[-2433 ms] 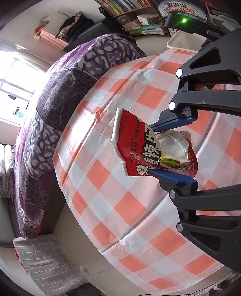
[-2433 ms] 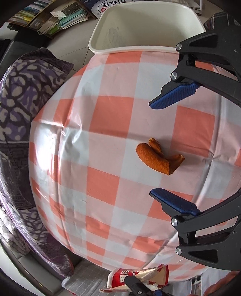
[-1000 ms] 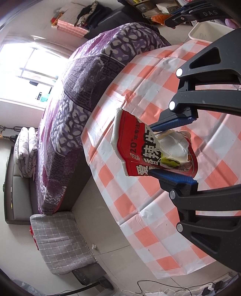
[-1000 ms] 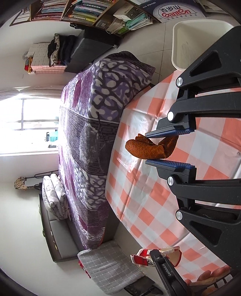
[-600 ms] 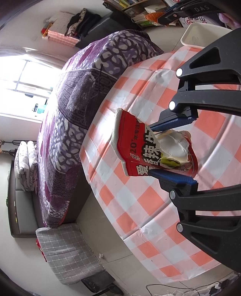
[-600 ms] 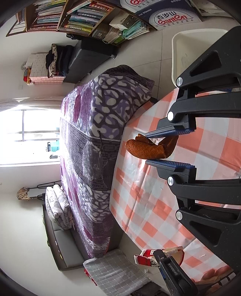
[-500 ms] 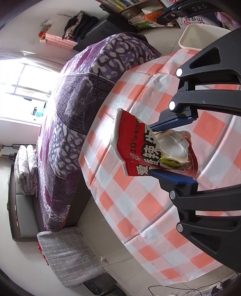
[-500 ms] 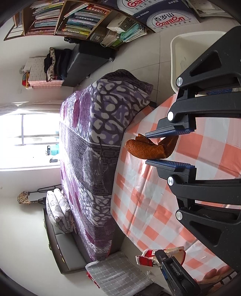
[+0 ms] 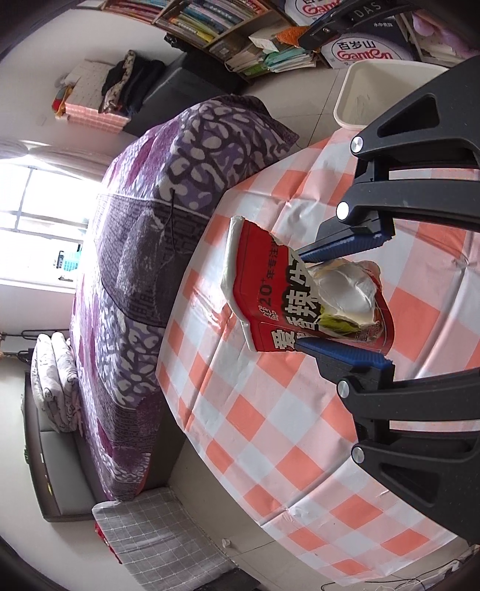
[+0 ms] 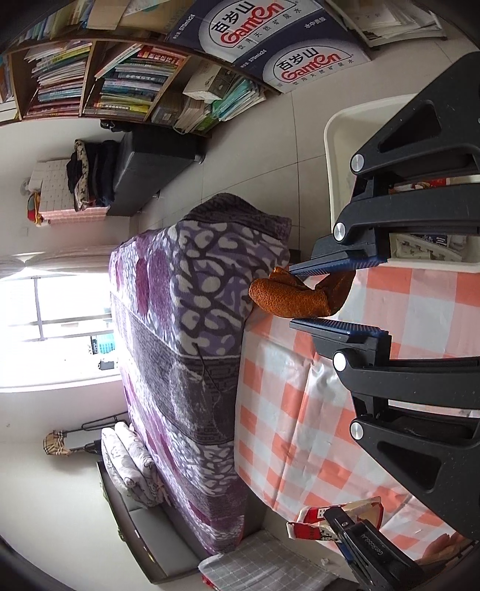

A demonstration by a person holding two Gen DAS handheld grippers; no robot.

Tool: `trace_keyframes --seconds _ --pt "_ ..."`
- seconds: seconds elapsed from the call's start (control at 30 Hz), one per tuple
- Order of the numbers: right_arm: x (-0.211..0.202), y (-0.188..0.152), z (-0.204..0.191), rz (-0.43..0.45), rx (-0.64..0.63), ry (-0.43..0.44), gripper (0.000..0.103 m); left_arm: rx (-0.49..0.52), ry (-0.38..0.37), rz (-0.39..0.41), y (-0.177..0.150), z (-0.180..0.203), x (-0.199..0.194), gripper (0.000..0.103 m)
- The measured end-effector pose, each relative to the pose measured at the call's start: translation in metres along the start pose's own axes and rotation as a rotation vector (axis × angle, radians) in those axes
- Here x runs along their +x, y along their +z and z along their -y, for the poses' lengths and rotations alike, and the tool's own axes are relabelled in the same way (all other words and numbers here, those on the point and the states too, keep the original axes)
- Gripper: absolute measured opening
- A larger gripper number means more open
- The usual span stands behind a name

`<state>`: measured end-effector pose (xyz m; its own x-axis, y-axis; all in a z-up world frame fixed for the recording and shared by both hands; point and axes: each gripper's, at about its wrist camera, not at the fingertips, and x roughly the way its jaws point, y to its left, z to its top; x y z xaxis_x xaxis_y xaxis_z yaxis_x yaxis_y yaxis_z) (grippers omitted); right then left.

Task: Collect trash
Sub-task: 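Carry the orange piece over the bin and open the right tool while the left tool holds the cup, then lower the red snack cup into the bin and open the left tool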

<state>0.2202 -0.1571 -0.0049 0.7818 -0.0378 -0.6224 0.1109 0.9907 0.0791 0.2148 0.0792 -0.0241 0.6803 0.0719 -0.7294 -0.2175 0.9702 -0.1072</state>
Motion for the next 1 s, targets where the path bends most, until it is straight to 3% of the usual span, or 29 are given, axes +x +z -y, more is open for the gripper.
trace_keyframes --seconds 0.37,0.53,0.63,1.0 --pt "0.009 0.0 0.069 -0.085 0.153 -0.108 0.026 0.076 -0.078 -0.006 -0.005 0.055 -0.006 0.042" --pt "0.002 0.0 0.098 -0.065 0.213 -0.144 0.051 0.111 -0.121 -0.013 -0.01 0.081 -0.01 0.042" --pt "-0.004 -0.001 0.114 -0.054 0.237 -0.169 0.059 0.136 -0.14 -0.015 -0.013 0.096 -0.012 0.042" --pt "-0.024 -0.001 0.167 -0.022 0.316 -0.233 0.074 0.251 -0.219 -0.047 -0.035 0.151 -0.016 0.042"
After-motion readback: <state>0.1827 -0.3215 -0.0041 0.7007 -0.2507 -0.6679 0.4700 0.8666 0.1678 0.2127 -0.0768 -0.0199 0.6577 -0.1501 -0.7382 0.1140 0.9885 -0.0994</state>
